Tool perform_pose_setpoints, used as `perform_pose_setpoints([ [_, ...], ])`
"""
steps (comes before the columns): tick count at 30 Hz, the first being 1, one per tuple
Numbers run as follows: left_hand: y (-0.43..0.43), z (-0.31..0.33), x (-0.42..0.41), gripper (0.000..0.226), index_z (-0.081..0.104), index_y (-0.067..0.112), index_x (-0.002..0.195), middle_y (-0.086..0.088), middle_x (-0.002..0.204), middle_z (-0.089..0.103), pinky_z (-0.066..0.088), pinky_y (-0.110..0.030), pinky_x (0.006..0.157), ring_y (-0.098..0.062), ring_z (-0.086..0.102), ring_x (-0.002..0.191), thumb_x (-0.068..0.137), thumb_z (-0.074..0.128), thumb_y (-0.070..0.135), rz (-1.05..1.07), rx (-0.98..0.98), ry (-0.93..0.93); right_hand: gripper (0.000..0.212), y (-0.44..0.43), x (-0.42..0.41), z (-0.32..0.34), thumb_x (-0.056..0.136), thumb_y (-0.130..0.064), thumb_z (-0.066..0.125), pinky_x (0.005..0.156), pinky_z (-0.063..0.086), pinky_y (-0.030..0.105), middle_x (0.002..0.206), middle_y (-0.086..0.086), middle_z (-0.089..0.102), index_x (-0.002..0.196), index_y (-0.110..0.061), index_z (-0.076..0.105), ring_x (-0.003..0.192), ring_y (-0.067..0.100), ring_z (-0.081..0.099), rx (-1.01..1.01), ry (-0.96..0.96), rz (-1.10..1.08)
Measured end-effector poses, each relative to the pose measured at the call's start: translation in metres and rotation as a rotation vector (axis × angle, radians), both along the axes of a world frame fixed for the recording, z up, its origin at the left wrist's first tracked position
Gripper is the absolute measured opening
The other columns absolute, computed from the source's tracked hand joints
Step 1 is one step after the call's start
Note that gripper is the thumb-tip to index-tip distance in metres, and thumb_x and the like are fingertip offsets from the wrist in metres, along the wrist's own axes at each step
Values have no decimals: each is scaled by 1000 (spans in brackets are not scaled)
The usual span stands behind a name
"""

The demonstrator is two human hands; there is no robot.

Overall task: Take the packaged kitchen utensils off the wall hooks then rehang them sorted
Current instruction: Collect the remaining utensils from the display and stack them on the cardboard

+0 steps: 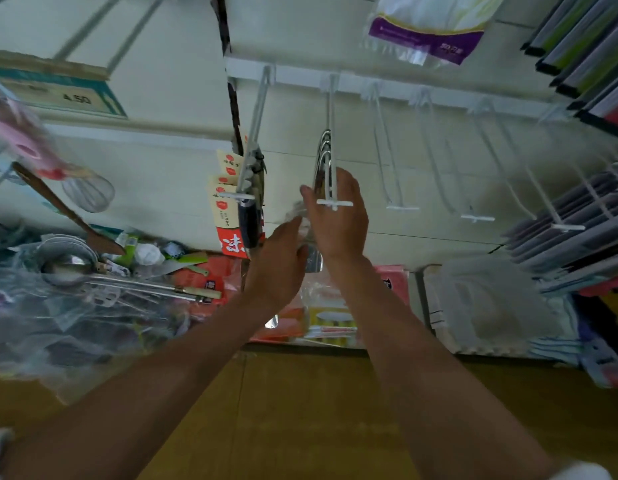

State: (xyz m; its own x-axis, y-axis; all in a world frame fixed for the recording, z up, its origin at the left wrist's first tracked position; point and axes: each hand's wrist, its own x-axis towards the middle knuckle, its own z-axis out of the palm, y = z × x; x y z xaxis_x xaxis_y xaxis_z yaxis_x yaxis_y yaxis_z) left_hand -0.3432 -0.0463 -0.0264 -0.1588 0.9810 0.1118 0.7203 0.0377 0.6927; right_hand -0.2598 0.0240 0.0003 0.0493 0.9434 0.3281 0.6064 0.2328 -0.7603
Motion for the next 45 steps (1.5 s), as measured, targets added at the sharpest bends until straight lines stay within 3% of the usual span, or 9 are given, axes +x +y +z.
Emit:
perform_pose_setpoints([
  [8, 77, -29, -1, 57, 59, 5, 115, -17, 113, 63, 52, -40, 84, -31, 62, 104, 77, 52, 47, 191, -264, -175, 30, 15, 6, -1, 86, -21, 76, 59, 37, 19, 97, 4, 65, 105, -10, 56, 81, 17, 62, -102, -5, 34],
  [10, 73, -21, 4, 37, 63, 4, 102, -12, 104, 67, 43, -27, 70, -19, 61, 91, 81, 56, 34, 173, -251, -163, 29, 15, 8, 0, 85, -18, 77, 62, 44, 22, 97, 3, 66, 104, -10, 56, 82, 18, 63, -99, -11, 61],
  [13, 61, -25, 10, 25, 62, 10, 111, -7, 112, 65, 41, -23, 78, -18, 59, 98, 87, 67, 16, 163, -164, -250, 22, 10, 11, -1, 89, -20, 72, 71, 55, 38, 95, 4, 68, 103, -10, 59, 83, 21, 65, -83, -12, 62],
  [19, 38, -35, 5, 44, 70, 14, 98, -7, 103, 68, 50, -32, 80, -20, 63, 94, 75, 57, 49, 146, -54, -280, 23, -17, 21, 1, 93, -30, 68, 69, 51, 28, 91, 0, 69, 107, -14, 61, 80, 17, 66, -78, -64, 71],
  [22, 22, -38, 7, 8, 63, 20, 96, -1, 97, 67, 49, -34, 85, -18, 61, 94, 89, 67, 21, 55, -84, -375, 23, -35, 28, 3, 93, -31, 68, 72, 52, 27, 94, -2, 69, 108, -14, 62, 82, 14, 65, -79, -59, 94],
  [26, 0, -41, 8, 16, 64, 26, 92, 19, 82, 63, 47, -29, 79, -8, 61, 83, 91, 66, 10, -79, -108, -412, 24, -58, 35, 5, 93, -31, 69, 78, 56, 31, 98, -5, 69, 111, -17, 63, 85, 11, 65, -74, -50, 102],
  [34, -40, -16, 10, 21, 63, 25, 85, 17, 83, 63, 46, -9, 70, 5, 59, 79, 94, 60, 6, -136, -171, -414, 23, -95, 35, 23, 93, -35, 67, 74, 48, 17, 101, -12, 68, 111, -22, 62, 86, 3, 61, -135, -77, 124],
  [39, -84, -18, -21, 9, 71, 16, 90, 6, 89, 72, 52, -25, 73, -9, 68, 82, 94, 63, 17, -132, -131, -449, 26, -124, 5, 18, 92, -38, 67, 73, 53, 22, 100, -12, 67, 114, -24, 62, 85, 4, 62, -120, -107, 187],
  [45, -149, -6, -105, 34, 63, 45, 86, 39, 78, 65, 44, -7, 69, 17, 61, 82, 91, 67, 11, 10, -114, -457, 27, -167, -89, 15, 90, -41, 66, 74, 53, 33, 101, -10, 65, 111, -25, 61, 85, 8, 61, -91, -101, 302],
])
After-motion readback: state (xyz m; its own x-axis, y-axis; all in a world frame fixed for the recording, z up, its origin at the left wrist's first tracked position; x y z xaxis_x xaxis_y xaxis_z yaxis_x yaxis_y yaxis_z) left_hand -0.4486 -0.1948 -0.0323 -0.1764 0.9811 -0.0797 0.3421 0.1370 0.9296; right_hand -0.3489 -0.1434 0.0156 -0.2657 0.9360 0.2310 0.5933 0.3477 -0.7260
